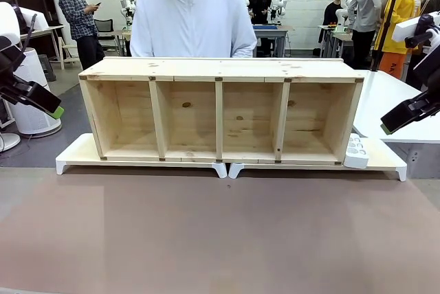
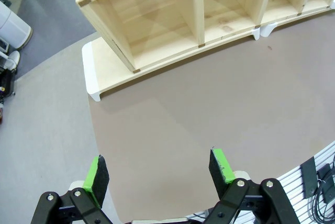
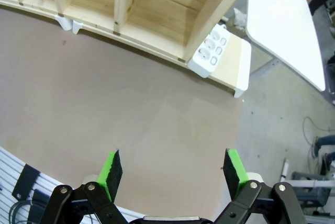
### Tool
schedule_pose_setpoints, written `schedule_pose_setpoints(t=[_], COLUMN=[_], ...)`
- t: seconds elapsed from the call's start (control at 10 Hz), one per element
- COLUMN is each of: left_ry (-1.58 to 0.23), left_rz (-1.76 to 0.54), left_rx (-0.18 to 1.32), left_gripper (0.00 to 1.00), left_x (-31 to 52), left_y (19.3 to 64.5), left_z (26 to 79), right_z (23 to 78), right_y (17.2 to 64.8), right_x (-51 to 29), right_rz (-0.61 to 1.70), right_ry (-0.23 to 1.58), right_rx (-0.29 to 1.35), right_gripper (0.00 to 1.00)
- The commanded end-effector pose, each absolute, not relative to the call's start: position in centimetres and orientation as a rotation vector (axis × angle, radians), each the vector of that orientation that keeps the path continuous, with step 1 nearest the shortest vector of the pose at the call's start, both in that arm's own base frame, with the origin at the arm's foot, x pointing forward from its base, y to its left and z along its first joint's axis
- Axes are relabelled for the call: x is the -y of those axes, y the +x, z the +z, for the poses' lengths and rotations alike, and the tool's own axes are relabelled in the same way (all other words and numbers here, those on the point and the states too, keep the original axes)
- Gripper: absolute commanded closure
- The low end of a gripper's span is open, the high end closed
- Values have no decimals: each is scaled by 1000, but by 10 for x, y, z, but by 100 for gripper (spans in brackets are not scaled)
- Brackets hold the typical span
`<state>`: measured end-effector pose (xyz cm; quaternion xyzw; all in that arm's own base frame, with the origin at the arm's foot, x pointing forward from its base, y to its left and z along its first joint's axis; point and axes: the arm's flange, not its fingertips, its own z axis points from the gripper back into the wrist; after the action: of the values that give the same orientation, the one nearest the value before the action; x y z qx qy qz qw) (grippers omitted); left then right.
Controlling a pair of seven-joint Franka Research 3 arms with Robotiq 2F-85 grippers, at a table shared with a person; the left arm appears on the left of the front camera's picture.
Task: Perform cable management.
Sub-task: When the cord part of the Power Cable appears at the lower middle area of the table and stops, grasp the cord part of the Power Cable.
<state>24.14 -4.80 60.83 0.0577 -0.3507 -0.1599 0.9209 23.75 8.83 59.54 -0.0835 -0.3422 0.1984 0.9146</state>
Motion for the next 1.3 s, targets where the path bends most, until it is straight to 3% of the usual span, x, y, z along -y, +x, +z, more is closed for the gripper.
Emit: schedule_pose_setpoints(t=[0.0, 1.2], left_ry=[125, 125], left_rz=[-330, -330], left_rx=[727, 727], left_gripper=[0, 0], left_x=[50, 50], left_y=[244, 244], left_z=[608, 608], right_z=[595, 595], right_y=[238, 238], right_x=[-86, -86], right_rz=[401, 401], right_ry=[-175, -175], right_rx=[704, 704], right_gripper=[0, 0])
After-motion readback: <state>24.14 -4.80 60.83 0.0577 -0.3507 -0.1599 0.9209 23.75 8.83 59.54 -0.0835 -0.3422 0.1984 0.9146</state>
